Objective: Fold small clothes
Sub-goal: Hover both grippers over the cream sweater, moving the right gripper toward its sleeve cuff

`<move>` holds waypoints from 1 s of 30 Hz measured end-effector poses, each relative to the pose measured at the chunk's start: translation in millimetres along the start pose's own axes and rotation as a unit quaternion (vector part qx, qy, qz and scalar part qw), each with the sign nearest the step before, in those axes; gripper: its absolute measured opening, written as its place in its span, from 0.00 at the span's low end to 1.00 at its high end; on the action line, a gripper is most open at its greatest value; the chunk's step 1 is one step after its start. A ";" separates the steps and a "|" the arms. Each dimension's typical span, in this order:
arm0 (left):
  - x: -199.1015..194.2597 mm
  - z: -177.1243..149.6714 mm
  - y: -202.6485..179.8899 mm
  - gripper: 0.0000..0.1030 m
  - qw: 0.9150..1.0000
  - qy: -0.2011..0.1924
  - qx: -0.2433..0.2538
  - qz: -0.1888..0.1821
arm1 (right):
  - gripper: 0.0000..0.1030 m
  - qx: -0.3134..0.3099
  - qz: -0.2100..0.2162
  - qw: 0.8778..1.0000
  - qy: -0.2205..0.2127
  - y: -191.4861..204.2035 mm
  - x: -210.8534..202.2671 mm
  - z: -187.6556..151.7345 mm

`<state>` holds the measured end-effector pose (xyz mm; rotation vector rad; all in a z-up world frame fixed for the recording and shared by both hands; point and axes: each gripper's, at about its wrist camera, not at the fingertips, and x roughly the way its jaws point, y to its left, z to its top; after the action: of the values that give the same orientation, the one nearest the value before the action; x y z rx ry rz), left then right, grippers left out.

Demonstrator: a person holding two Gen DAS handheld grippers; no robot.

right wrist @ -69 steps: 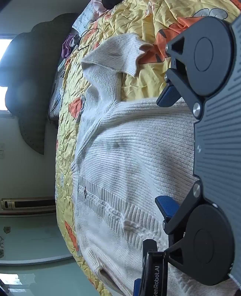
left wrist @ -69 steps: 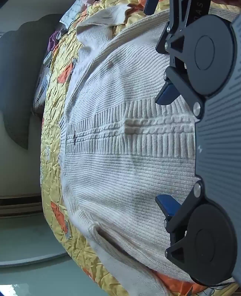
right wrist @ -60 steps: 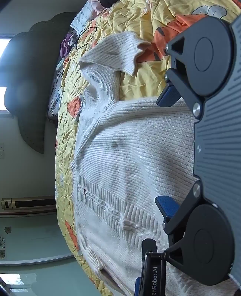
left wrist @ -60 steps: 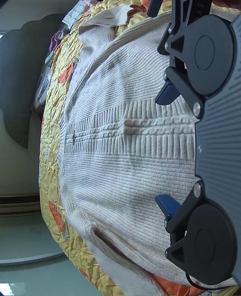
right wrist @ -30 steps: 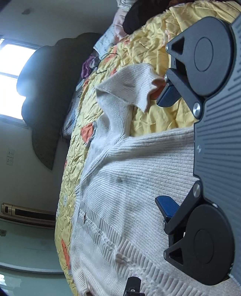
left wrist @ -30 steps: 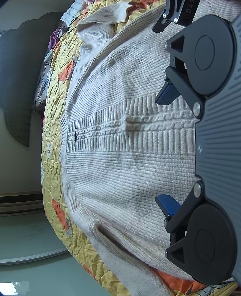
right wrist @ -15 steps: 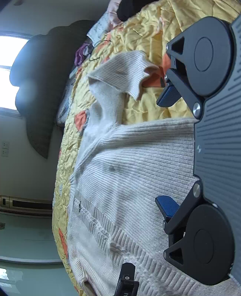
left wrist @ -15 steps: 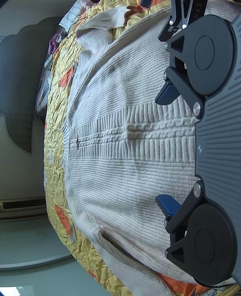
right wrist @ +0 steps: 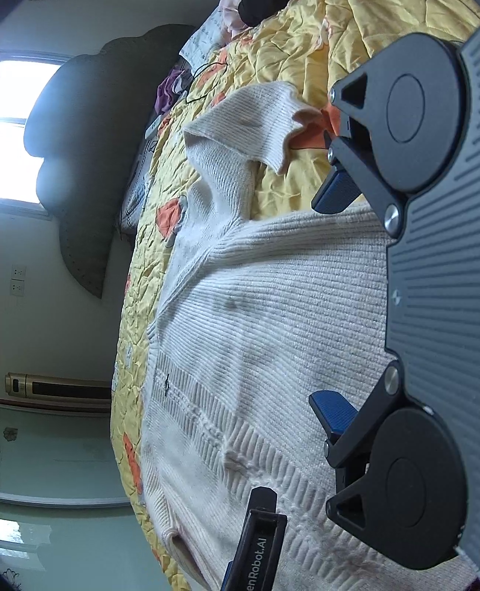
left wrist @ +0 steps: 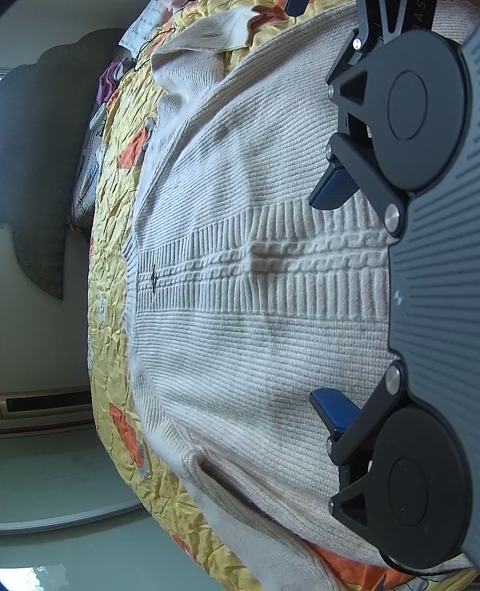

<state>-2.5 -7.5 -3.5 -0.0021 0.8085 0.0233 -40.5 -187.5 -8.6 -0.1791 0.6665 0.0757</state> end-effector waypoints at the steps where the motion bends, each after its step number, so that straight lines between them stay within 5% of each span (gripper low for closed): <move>1: 0.1 -0.2 0.0 1.00 1.000 0.000 0.000 -0.001 | 1.00 0.002 0.000 1.000 -0.002 -0.9 -0.2 -0.2; 12: 2.8 -1.2 -5.8 1.00 1.000 -0.005 0.010 -0.008 | 1.00 -0.003 0.031 0.999 -0.008 -2.5 0.8 -4.0; 17: 3.2 -1.7 -13.6 1.00 1.000 -0.013 0.022 0.004 | 1.00 -0.028 -0.004 0.999 -0.014 1.6 -1.0 -3.0; 30: 12.0 0.7 -31.5 1.00 0.998 -0.008 0.052 0.022 | 1.00 -0.028 0.000 1.000 -0.008 -5.9 1.6 -7.0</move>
<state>7.0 -38.7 -11.9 0.1133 0.7939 0.0226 -42.7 -194.6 -14.2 -0.2315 0.6480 0.0949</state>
